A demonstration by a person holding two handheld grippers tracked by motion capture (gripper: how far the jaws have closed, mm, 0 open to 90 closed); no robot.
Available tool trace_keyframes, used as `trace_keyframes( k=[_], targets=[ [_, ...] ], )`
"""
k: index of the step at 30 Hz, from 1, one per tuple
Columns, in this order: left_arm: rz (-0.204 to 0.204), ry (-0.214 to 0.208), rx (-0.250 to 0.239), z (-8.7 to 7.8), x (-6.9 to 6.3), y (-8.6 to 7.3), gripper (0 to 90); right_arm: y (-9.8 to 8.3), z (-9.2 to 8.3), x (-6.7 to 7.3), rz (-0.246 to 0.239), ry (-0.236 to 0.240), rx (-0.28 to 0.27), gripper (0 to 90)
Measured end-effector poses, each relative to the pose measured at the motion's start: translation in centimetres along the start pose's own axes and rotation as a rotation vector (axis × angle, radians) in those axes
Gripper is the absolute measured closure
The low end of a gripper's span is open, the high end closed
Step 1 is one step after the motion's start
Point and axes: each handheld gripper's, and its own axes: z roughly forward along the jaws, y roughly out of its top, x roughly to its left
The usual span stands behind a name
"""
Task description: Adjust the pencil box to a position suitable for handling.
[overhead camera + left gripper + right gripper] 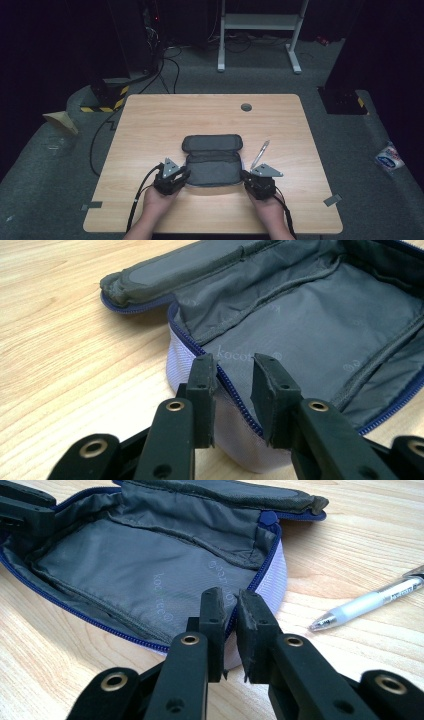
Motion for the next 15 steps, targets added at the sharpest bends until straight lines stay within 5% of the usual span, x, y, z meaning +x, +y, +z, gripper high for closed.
trace_keyframes(
  k=[15],
  targets=[
    [0.002,0.018,-0.003,-0.23,0.10,-0.28,68.1,-0.14,-0.66,0.55,-0.003,0.008,-0.016,79.9]
  ],
)
